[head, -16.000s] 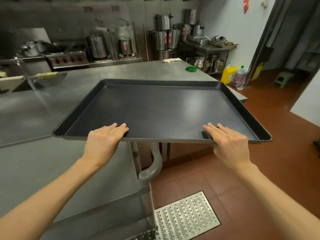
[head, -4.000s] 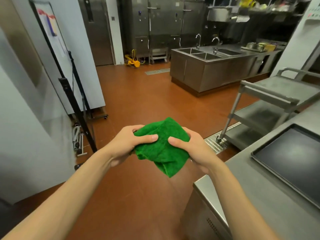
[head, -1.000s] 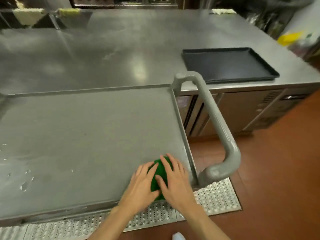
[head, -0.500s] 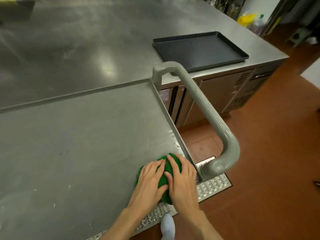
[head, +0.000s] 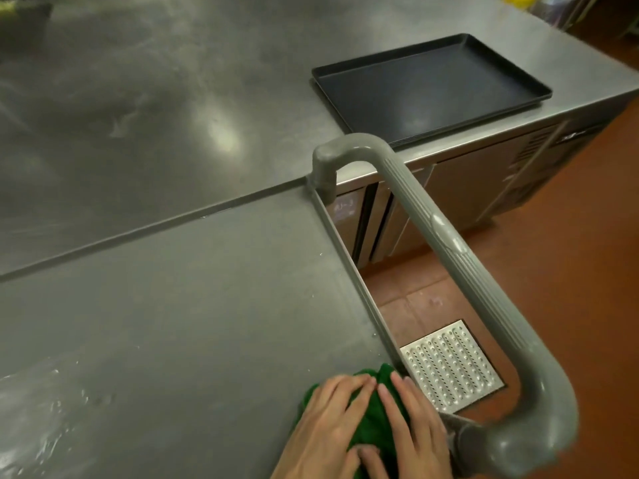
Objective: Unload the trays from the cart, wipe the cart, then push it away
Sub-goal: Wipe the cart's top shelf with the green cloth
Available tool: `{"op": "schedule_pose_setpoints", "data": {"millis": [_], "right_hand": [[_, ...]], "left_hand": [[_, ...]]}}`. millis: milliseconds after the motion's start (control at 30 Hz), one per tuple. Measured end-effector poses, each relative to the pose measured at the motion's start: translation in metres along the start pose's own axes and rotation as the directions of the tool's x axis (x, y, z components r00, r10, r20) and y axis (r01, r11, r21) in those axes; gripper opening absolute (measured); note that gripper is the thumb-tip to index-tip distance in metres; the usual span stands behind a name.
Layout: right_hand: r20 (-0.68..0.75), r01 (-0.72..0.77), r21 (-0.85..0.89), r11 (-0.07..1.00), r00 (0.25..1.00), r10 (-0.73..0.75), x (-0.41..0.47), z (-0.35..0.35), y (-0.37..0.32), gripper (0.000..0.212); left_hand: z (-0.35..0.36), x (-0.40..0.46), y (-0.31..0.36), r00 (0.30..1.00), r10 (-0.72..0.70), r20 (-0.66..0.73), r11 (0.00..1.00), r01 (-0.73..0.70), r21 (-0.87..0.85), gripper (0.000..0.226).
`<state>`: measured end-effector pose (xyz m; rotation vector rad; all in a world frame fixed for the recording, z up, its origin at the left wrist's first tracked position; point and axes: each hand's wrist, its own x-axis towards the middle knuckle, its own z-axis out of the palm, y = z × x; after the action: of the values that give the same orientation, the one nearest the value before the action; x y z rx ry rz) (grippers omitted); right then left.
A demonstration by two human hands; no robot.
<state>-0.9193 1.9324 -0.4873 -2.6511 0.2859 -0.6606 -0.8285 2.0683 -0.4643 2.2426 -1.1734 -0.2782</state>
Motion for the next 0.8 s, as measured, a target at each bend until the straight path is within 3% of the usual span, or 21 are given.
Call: {"op": "schedule_pose_setpoints", "data": {"millis": [133, 433, 800], "right_hand": [[0.023, 0.015, -0.036, 0.999, 1.000, -0.014, 0.019, 0.013, 0.004, 0.054], [0.107, -0.101, 0.051, 0.994, 0.990, 0.095, 0.095, 0.042, -0.026, 0.051], [0.107, -0.038, 0.113, 0.993, 0.994, 0.026, 0.256, 0.127, -0.054, 0.048]], "left_hand": [[-0.010, 0.018, -0.015, 0.999, 0.034, 0.004, 0.999, -0.034, -0.022, 0.072], [-0.050, 0.064, -0.066, 0.996, -0.049, -0.080, 0.996, 0.043, -0.072, 0.067], [-0.120, 0.145, -0.158, 0.904, -0.192, -0.382, 0.978, 0.207, -0.002, 0.049]]}}
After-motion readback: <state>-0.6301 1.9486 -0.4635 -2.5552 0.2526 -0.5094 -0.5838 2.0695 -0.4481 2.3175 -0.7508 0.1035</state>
